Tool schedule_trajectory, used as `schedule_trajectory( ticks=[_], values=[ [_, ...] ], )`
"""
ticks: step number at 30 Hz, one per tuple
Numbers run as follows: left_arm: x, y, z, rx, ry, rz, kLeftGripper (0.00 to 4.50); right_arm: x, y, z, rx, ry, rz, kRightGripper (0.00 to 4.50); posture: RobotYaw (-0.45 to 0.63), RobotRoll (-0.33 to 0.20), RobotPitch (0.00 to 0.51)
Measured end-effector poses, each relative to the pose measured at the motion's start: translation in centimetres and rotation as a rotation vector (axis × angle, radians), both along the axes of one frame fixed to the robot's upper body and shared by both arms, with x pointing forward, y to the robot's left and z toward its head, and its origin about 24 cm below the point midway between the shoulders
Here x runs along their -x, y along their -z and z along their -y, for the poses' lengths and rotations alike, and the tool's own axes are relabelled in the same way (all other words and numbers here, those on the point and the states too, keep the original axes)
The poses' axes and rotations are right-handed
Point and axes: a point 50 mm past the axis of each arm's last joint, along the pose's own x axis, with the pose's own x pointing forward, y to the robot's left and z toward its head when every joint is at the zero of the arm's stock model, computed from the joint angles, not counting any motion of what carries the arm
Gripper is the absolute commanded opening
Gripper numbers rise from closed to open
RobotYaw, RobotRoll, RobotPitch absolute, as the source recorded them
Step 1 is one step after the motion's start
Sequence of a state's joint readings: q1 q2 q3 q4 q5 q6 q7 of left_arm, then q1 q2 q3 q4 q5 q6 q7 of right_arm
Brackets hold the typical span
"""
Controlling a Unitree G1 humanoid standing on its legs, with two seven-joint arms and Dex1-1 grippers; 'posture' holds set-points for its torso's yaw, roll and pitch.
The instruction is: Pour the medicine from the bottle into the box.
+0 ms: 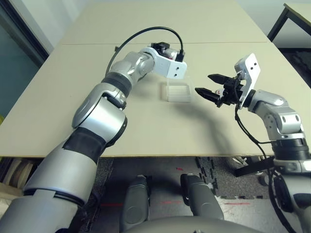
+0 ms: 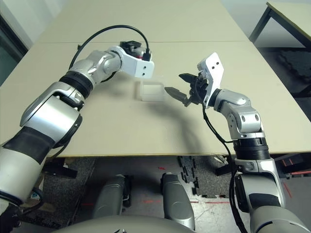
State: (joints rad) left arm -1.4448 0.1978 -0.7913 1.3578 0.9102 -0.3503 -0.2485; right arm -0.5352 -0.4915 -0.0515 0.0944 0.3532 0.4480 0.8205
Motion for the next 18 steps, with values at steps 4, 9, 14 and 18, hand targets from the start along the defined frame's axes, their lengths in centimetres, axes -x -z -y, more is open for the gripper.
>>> schedule_trajectory(
  ticks=[4, 9, 14, 18],
  values=[
    [-0.09, 0.84, -0.71, -0.154, -0.013, 0.009, 2.57, 0.31, -0.01, 0.01, -0.005, 0.009, 0.009, 4.5, -0.17, 0.0, 0.114],
    [-0.11, 1.05, -0.88, -0.222, -0.009, 0.025, 2.57, 0.6, 0.16, 0.02, -0.01, 0.017, 0.006, 4.5, -0.18, 0.0, 0.113],
    [-0.19, 0.27, -0.67, -0.21, -0.008, 0.044, 2.57, 0.63, 0.07, -0.02, -0.014, 0.017, 0.006, 4.5, -0.17, 0.0, 0.112],
    [-0.21, 0.21, -0.7, -0.206, -0.011, 0.042, 2.57, 0.62, 0.0, 0.02, -0.012, 0.017, 0.008, 4.5, -0.16, 0.0, 0.112]
  ],
)
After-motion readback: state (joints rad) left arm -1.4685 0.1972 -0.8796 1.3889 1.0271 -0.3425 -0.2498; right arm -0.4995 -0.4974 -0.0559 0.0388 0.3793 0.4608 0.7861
